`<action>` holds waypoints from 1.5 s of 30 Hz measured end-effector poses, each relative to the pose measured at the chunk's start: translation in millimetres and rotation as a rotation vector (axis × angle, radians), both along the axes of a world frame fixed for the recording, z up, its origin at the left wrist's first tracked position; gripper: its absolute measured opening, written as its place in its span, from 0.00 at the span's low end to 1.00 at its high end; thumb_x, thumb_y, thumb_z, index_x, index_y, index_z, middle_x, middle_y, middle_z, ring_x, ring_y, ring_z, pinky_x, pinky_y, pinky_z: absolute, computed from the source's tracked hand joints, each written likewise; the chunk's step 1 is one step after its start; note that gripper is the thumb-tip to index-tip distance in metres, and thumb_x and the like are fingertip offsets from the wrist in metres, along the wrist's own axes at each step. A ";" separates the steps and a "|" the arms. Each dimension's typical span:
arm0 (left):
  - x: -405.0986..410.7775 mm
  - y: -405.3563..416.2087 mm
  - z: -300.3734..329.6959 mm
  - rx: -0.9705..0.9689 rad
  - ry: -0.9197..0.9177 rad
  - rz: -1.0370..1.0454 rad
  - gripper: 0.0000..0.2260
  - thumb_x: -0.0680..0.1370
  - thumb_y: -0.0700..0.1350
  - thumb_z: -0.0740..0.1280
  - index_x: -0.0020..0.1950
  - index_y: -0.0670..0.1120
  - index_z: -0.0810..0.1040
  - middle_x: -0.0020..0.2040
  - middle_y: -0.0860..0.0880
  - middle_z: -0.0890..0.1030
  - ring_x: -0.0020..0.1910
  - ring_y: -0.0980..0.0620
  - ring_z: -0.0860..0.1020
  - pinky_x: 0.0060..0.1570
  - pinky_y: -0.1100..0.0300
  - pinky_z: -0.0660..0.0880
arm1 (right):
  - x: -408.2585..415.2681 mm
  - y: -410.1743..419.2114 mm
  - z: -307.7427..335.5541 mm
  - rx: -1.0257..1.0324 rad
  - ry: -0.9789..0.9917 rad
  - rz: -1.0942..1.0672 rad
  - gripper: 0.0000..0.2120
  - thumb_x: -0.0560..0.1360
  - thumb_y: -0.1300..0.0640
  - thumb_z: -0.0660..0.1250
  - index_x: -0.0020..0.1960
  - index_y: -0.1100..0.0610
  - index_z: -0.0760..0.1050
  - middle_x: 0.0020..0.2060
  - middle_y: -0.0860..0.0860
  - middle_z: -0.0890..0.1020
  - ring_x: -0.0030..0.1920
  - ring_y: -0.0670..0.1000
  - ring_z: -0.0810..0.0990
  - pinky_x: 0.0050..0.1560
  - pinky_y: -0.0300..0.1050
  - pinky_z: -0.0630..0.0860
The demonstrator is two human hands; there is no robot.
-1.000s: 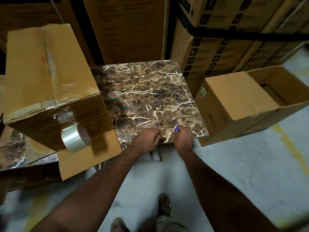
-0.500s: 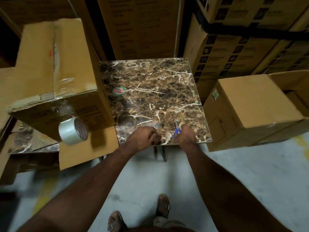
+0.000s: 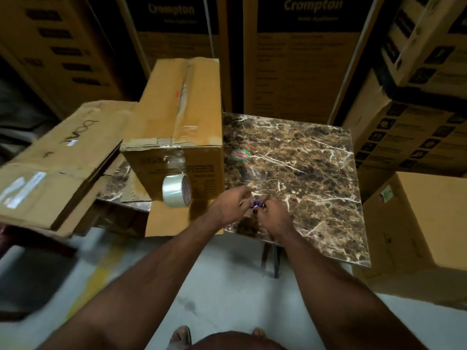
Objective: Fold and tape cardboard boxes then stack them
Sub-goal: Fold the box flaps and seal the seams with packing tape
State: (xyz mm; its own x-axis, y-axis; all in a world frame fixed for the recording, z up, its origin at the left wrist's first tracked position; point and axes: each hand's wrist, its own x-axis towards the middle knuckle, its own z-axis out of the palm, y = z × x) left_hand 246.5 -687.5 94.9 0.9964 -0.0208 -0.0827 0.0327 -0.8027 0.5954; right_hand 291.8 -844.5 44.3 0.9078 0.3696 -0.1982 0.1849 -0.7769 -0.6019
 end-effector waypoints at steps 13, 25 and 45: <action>-18.5 53.3 40.8 -0.209 -0.302 0.552 0.09 0.81 0.46 0.62 0.49 0.45 0.80 0.44 0.47 0.83 0.43 0.46 0.81 0.45 0.48 0.78 | 4.3 77.9 56.9 0.437 -0.142 0.305 0.05 0.74 0.54 0.64 0.48 0.52 0.78 0.44 0.50 0.80 0.43 0.53 0.78 0.42 0.50 0.75; -53.9 79.9 48.6 -0.608 -0.332 0.940 0.11 0.84 0.45 0.59 0.45 0.46 0.77 0.43 0.45 0.82 0.35 0.51 0.79 0.27 0.62 0.73 | 5.3 129.4 105.3 0.053 -0.075 0.667 0.14 0.76 0.62 0.71 0.60 0.55 0.79 0.51 0.52 0.83 0.51 0.53 0.81 0.51 0.50 0.77; -42.5 162.4 9.5 -0.837 -0.066 0.910 0.10 0.80 0.47 0.68 0.59 0.46 0.73 0.54 0.46 0.78 0.43 0.51 0.77 0.33 0.58 0.73 | 57.0 159.5 120.4 -0.123 0.474 0.608 0.09 0.79 0.59 0.70 0.58 0.58 0.82 0.45 0.55 0.81 0.42 0.51 0.78 0.37 0.41 0.77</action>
